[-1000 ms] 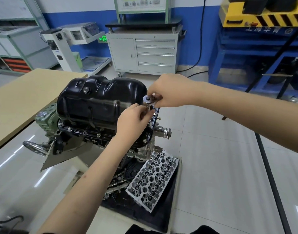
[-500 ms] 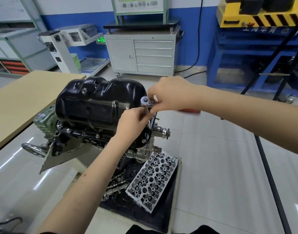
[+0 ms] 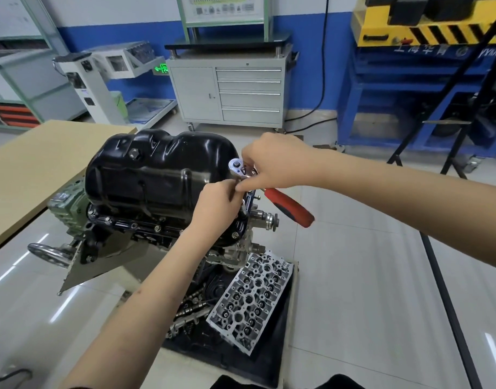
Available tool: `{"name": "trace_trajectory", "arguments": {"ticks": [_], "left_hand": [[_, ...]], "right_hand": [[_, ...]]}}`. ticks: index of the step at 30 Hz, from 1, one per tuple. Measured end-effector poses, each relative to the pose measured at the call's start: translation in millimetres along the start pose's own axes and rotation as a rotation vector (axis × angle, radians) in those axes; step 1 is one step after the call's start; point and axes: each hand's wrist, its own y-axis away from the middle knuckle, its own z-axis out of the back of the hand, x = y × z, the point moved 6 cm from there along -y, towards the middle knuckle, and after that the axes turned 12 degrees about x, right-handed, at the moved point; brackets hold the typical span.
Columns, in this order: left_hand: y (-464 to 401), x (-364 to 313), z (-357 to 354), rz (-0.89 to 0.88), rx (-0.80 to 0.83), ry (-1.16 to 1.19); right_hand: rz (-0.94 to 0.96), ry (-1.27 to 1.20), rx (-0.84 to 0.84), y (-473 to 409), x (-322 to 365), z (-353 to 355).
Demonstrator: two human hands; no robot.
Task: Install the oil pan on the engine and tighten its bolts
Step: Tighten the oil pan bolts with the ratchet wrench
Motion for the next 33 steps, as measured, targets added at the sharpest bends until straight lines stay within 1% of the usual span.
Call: {"name": "trace_trajectory", "arguments": {"ticks": [1, 5, 7, 9, 10, 12, 14, 17, 20, 21, 23, 26, 29, 31, 33], "left_hand": [[-0.7, -1.1, -0.1, -0.003, 0.008, -0.009], [-3.4, -6.9, -2.8, -0.071, 0.111, -0.071], [-3.2, -8.2, -4.0, -0.083, 0.151, -0.097], [-3.3, -6.1, -2.7, -0.058, 0.145, -0.108], [-3.3, -5.3, -1.1, -0.046, 0.128, -0.106], [-3.5, -4.0, 0.3, -0.026, 0.103, -0.087], [-4.9, -4.3, 0.0, -0.021, 0.086, -0.073], [-6.1, -4.6, 0.0, -0.024, 0.097, -0.064], [-3.9, -6.3, -3.4, -0.043, 0.156, -0.073], [-3.4, -6.2, -4.8, -0.043, 0.170, -0.078], [-2.9, -6.0, -4.7, -0.025, 0.168, -0.082], [-5.8, -6.0, 1.0, 0.004, 0.117, -0.065], [-7.5, -8.0, 3.2, 0.000, 0.095, -0.068], [-6.9, -7.1, 2.9, -0.004, 0.110, -0.072], [-6.0, -6.8, 1.3, -0.020, 0.147, -0.088]], "right_hand": [[0.004, 0.022, 0.003, 0.1, 1.2, 1.4], [0.160, 0.387, -0.084, 1.5, 9.7, 7.8], [0.207, 0.438, -0.110, 1.1, 9.7, 7.8], [0.186, 0.381, -0.110, 1.0, 8.3, 6.8], [0.152, 0.305, -0.099, 0.8, 5.1, 7.4], [0.069, 0.160, -0.033, 0.4, -0.8, 5.2], [0.034, 0.108, 0.005, 0.2, -0.6, 2.2], [0.064, 0.175, -0.005, 0.4, 3.3, 6.0], [0.171, 0.349, -0.083, -0.3, 8.4, 8.0], [0.191, 0.374, -0.094, -0.6, 9.4, 7.2], [0.193, 0.365, -0.102, -1.4, 10.7, 5.3], [0.098, 0.272, -0.081, -1.8, 4.0, 8.4], [0.030, 0.172, 0.008, -2.1, 0.6, 4.6], [0.054, 0.182, 0.006, -2.2, 3.6, 6.1], [0.102, 0.258, -0.029, -2.8, 7.4, 8.1]]}}
